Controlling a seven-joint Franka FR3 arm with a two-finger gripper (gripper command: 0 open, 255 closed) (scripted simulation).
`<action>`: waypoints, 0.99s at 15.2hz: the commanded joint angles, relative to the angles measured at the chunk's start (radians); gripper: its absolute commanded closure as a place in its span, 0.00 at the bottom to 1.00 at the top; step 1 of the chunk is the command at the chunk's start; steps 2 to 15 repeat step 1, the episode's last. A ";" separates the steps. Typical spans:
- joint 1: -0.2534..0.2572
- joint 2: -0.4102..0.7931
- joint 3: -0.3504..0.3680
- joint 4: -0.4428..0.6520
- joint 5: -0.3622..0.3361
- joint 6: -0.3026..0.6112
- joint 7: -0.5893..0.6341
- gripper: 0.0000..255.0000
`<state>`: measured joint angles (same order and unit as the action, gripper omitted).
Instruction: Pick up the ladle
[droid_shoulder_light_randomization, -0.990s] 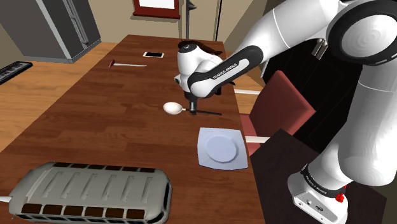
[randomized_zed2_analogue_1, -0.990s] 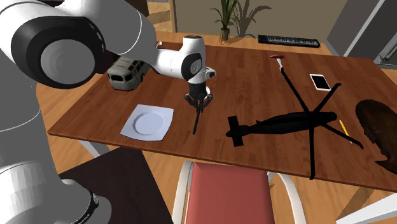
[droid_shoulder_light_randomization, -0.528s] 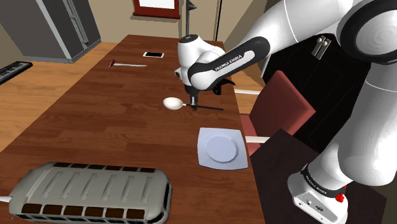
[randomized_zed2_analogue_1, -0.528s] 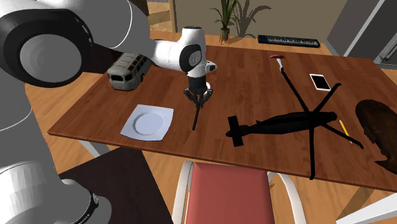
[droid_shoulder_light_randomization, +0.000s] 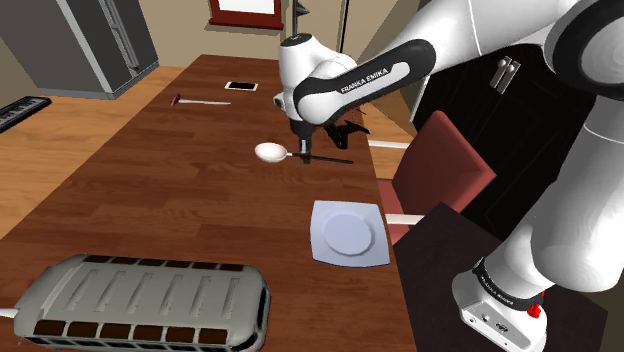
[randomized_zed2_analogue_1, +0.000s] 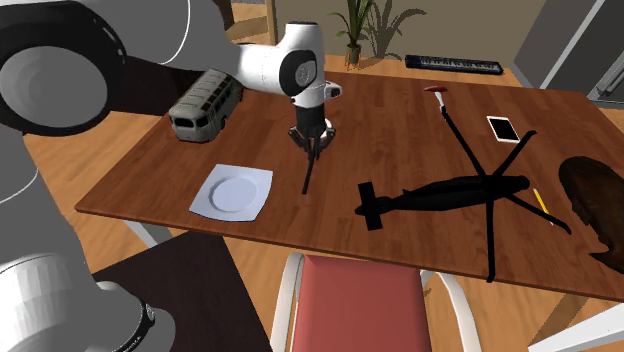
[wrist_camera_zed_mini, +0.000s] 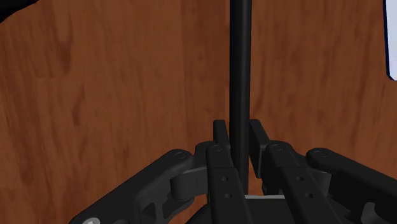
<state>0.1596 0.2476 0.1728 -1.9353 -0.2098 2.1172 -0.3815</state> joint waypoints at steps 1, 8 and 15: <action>0.001 -0.001 0.001 0.006 0.001 -0.007 -0.001 1.00; 0.001 -0.001 0.001 0.006 0.001 -0.007 -0.001 1.00; 0.001 -0.001 0.001 0.006 0.001 -0.007 -0.001 1.00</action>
